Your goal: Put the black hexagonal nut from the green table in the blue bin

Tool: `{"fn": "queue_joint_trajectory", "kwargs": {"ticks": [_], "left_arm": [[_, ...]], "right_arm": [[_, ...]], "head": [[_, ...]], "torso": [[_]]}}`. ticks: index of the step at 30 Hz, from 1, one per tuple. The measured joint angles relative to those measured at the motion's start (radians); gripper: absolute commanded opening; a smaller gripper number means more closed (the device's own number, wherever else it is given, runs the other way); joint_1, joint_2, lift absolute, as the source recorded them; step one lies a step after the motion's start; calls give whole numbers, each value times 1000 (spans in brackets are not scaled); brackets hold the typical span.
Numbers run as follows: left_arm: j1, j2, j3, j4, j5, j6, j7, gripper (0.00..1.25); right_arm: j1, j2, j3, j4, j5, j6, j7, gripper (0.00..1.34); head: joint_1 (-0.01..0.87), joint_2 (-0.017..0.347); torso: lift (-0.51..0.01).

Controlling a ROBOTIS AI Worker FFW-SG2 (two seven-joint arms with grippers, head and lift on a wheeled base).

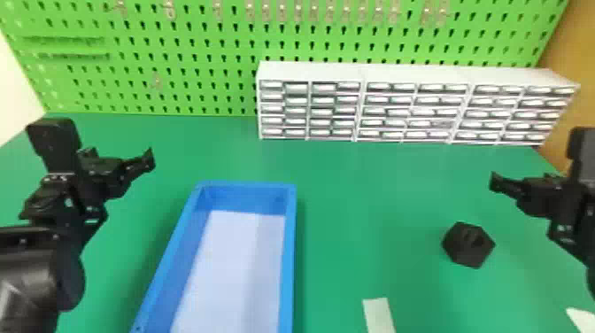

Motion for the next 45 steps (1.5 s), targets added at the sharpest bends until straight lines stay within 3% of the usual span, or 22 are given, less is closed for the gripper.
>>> {"fn": "queue_joint_trajectory", "kwargs": {"ticks": [14,28,34,41,45], "left_arm": [[3,1,8,0,-3,0,-9,1138],[4,0,9,0,-2,0,-10,1138],[3,0,8,0,-3,0,-10,1138],[2,0,5,1,-3,0,-10,1138],[0,0,4,1,-3,0,-10,1138]], "right_arm": [[3,-30,8,-65,-106,217,-155,1046],[12,-28,-22,-63,-148,235,-171,1048],[3,-52,-45,-62,-153,276,-116,1048],[-38,-94,-25,-56,-80,364,59,1048],[-54,-103,-8,-49,-22,386,126,1049]], "head": [[666,32],[666,32],[666,32],[666,32],[666,32]], "torso": [[-100],[-100],[-100],[-100],[-100]]}}
